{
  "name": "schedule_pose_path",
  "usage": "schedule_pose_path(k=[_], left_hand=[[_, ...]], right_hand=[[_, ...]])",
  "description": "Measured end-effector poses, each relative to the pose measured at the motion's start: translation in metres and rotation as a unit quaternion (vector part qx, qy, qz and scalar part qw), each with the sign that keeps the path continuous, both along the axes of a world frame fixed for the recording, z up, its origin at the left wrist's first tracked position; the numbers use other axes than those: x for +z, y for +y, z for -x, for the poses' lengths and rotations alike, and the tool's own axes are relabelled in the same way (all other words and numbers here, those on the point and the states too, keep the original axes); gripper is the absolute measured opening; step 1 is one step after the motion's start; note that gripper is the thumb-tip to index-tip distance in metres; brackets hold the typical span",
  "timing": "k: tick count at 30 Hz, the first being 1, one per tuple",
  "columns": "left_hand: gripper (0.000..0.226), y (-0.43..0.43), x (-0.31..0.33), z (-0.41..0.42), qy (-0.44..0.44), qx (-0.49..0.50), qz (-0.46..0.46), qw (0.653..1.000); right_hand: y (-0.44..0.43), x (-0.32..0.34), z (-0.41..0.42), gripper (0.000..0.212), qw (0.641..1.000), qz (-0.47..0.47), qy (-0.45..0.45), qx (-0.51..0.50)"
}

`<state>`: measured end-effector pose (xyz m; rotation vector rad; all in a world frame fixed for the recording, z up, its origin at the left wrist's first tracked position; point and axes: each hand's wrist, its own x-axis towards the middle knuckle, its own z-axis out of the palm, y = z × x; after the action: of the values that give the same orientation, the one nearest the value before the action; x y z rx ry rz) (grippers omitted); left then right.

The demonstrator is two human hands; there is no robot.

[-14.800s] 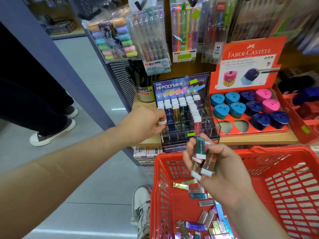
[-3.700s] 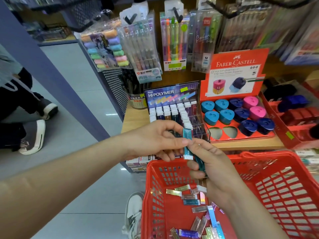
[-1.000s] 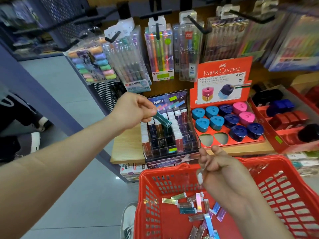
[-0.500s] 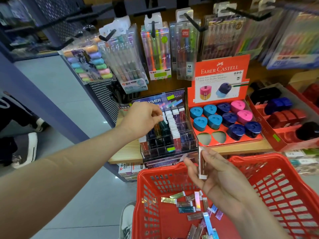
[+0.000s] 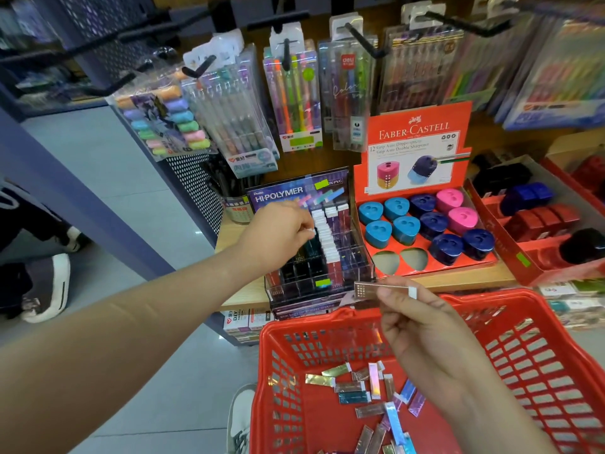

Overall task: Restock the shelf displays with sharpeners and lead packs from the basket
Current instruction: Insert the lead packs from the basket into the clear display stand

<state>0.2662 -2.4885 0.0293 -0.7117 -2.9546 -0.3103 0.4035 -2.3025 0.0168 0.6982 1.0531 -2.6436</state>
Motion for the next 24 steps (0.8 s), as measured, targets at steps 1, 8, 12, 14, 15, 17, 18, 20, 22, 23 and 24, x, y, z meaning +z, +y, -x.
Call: schedule_pose_path(k=[1,8,12,14,15,17,18,20,22,23,24], left_hand=[[0.019,0.000,-0.002,0.000,0.004,-0.003,0.011,1.000],[0.018,0.002,-0.012,0.004,0.019,-0.026,0.078,0.996],[0.016,0.003,0.003,0.003,-0.063,0.039,-0.051,0.996],[0.006,0.007,0.024,-0.004,-0.182,0.080,-0.186,0.962],[0.008,0.009,0.035,-0.008,-0.270,0.091,-0.250,0.925],[0.017,0.012,0.055,-0.019,-0.410,0.070,-0.294,0.860],[0.021,0.013,0.061,-0.024,-0.443,0.049,-0.285,0.849],[0.022,0.014,0.067,-0.036,-0.465,0.019,-0.268,0.844],[0.018,0.013,0.067,-0.044,-0.460,0.016,-0.279,0.843],[0.017,0.010,0.067,-0.046,-0.450,0.024,-0.288,0.845],[0.015,0.005,0.068,-0.046,-0.434,0.036,-0.294,0.851]], right_hand=[[0.000,0.000,0.000,0.017,1.000,0.013,0.000,-0.003],[-0.002,0.004,-0.004,0.037,0.999,0.018,0.016,0.034],[-0.003,0.005,-0.003,0.058,0.999,-0.046,0.019,0.014],[-0.003,0.007,-0.003,0.055,0.996,-0.088,0.028,0.016],[-0.004,0.008,-0.003,0.050,0.994,-0.106,0.034,0.022],[-0.006,0.012,-0.002,0.036,0.988,-0.142,0.055,0.039],[-0.008,0.014,-0.001,0.029,0.984,-0.160,0.067,0.047],[-0.012,0.017,0.000,0.021,0.975,-0.193,0.093,0.057],[-0.017,0.018,0.002,0.017,0.967,-0.219,0.114,0.062],[-0.021,0.018,0.003,0.013,0.964,-0.229,0.121,0.063],[-0.023,0.017,0.003,0.007,0.960,-0.240,0.127,0.063]])
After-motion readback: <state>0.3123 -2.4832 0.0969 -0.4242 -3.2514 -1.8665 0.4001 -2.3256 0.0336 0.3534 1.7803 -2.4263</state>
